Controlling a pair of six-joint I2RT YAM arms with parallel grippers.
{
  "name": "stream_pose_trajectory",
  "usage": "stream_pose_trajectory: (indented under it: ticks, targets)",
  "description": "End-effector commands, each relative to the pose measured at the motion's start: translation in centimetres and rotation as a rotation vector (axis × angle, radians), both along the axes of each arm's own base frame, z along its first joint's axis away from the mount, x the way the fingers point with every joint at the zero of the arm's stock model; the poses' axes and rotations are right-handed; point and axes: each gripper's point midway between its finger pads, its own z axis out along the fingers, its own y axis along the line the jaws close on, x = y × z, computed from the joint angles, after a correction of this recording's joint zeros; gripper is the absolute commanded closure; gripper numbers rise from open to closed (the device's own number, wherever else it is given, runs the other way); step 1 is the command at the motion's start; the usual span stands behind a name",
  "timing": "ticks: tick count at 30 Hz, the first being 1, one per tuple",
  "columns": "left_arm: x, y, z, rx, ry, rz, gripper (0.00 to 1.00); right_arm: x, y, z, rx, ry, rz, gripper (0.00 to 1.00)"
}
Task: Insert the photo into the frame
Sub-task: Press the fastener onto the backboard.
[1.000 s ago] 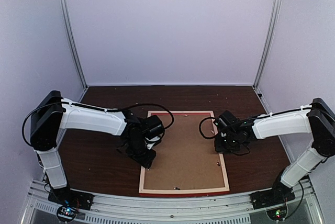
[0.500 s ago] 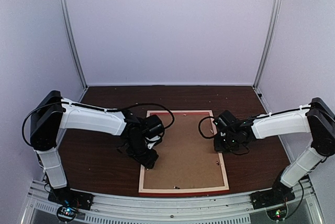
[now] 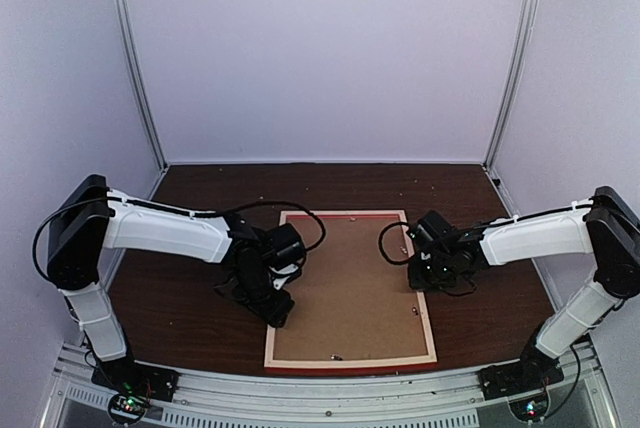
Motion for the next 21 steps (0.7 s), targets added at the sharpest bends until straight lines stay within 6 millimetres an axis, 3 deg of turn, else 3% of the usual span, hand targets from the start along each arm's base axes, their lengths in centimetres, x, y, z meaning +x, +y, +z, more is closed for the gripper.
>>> stream_pose_trajectory:
  ticks: [1,12,21]
  targets:
    - [0.0,1.2,0.4,0.035,-0.023,0.032,0.35,-0.9,0.0,-1.9,0.001,0.051,-0.012,1.0]
    - [0.8,2.4,-0.3,0.14,-0.039,0.066,0.4,-1.0,-0.1,-1.9,0.001,0.049,-0.012,1.0]
    - [2.1,1.8,-0.4,0.145,-0.056,0.087,0.4,-1.1,-0.2,-1.9,-0.002,0.05,-0.012,1.0]
